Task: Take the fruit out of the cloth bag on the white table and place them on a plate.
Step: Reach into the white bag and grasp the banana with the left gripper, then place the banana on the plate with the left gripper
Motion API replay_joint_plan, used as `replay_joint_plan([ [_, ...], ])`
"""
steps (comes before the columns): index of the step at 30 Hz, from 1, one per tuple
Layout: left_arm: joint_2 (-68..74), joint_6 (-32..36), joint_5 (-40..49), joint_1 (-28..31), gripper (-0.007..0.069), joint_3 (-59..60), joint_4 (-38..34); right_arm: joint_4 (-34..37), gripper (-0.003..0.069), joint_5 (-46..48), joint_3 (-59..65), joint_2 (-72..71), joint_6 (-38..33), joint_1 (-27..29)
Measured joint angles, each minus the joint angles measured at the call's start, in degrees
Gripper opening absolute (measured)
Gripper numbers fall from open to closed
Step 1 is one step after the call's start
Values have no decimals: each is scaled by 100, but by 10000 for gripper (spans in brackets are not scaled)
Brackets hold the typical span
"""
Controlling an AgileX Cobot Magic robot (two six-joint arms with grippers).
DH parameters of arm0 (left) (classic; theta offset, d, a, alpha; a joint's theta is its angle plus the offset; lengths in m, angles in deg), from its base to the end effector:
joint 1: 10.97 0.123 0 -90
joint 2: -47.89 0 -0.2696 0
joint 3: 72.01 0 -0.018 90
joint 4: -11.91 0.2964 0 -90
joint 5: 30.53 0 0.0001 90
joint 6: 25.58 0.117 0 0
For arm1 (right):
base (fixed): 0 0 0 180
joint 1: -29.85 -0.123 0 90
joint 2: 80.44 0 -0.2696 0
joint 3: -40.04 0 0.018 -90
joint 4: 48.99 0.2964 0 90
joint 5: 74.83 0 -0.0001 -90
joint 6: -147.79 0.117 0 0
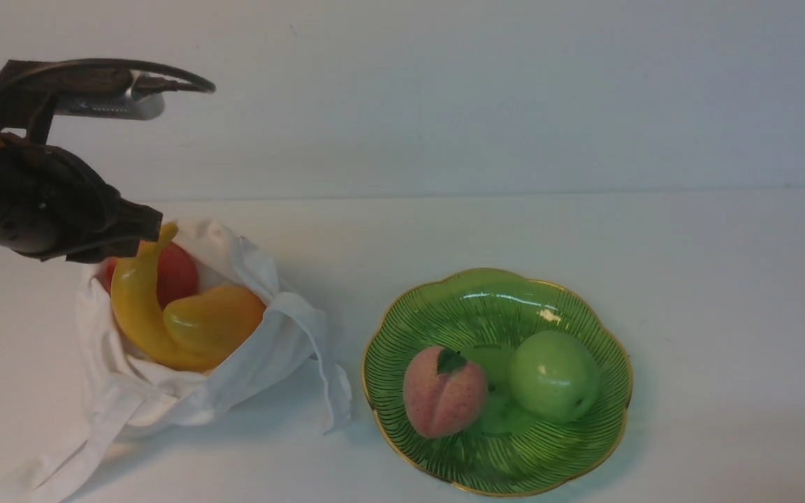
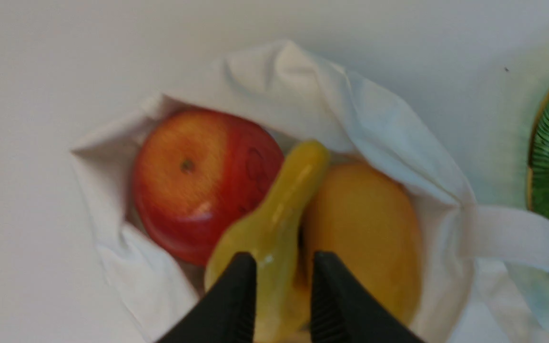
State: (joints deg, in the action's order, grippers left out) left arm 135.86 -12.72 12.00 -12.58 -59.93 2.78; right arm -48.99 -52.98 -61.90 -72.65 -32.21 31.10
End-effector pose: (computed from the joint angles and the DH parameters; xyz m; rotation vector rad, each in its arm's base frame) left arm 0.3561 -0.0226 0.2664 0.2121 2.4683 -0.0999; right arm 0.1386 -0.0030 0.1633 0.0205 1.8796 -0.0150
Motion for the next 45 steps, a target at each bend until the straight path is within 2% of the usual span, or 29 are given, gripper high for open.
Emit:
replay_joint_plan([
  [5, 226, -119, -250, 0, 429, -1, -5, 0, 36, 0, 0, 0, 0, 0],
  [8, 337, -119, -282, -5, 543, -1, -54, 0, 36, 0, 0, 0, 0, 0],
  [10, 444, -105, -409, -11, 598, -1, -78, 0, 36, 0, 0, 0, 0, 0],
  [12, 612, -100, -518, -11, 615, -1, -85, 0, 36, 0, 0, 0, 0, 0],
  [15, 777, -100, -512, -11, 600, -1, -146, 0, 36, 0, 0, 0, 0, 0],
  [17, 860, -100, -480, -11, 562, -1, -198, 0, 36, 0, 0, 0, 0, 0],
  [19, 896, -105, -468, -11, 484, -1, -199, 0, 36, 0, 0, 0, 0, 0],
  [23, 860, -99, -252, -11, 248, -1, -158, 0, 36, 0, 0, 0, 0, 0],
  [45, -822, -74, 159, -11, 248, -288, 145, 0, 36, 0, 0, 0, 0, 0],
])
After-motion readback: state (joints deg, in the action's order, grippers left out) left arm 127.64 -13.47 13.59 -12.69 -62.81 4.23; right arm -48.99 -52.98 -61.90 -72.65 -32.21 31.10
